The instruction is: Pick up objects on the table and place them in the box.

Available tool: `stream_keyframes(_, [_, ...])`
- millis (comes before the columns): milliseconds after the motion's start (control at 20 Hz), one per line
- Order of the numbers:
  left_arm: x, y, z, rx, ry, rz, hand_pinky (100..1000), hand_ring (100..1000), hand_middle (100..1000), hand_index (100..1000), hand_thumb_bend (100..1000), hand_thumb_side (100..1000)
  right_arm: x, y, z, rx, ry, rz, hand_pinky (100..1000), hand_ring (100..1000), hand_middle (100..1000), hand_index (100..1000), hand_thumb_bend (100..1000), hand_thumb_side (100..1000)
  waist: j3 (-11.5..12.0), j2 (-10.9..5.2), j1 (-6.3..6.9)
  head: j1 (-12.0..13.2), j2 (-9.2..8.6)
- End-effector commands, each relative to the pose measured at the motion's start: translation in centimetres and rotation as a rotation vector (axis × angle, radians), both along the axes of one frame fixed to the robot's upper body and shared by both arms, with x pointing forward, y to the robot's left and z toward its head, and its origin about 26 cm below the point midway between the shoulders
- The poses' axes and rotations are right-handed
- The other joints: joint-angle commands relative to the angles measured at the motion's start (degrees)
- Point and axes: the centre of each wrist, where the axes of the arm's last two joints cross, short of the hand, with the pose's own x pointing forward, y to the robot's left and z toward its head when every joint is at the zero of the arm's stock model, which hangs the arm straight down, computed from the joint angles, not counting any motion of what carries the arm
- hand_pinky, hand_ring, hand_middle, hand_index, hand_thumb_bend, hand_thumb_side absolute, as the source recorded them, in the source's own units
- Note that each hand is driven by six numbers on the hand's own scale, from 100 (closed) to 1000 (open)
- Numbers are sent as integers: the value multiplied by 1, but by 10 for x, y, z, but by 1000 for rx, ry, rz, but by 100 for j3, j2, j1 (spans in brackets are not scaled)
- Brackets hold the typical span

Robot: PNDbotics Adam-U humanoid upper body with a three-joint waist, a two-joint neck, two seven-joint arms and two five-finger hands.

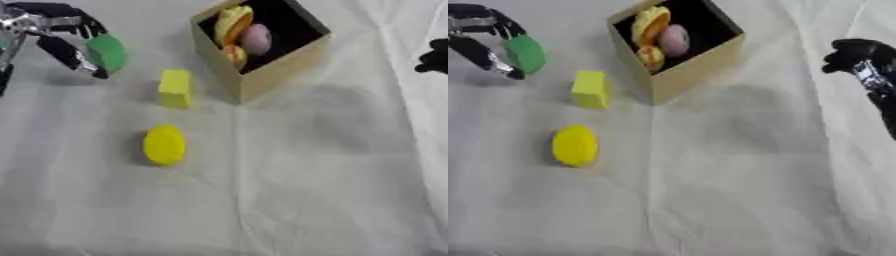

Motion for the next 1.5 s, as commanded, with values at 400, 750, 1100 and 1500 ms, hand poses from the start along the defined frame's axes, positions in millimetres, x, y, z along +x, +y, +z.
stream_keyframes(400, [2,-3,12,-8,-123,45,692,582,527,712,404,337,-1,-2,9,13,-18,-2,903,714,670,806,100,773,-59,-84,5,37,-91])
stream_keyframes(750, [4,-9,12,-18,-159,40,691,579,527,696,278,232,-1,-3,7,17,-14,-7,903,714,669,806,100,774,-91,-95,7,41,-62])
stream_keyframes(1100, [2,-24,44,-62,-220,-21,691,571,517,686,221,177,-1,-4,6,15,-9,-10,903,714,669,806,100,773,-72,-137,22,18,-35])
stream_keyframes(1500, [-1,-112,97,-114,-275,-275,697,569,516,686,174,221,2,1,13,-1,-27,19,903,714,669,806,100,762,-191,-198,38,70,-52])
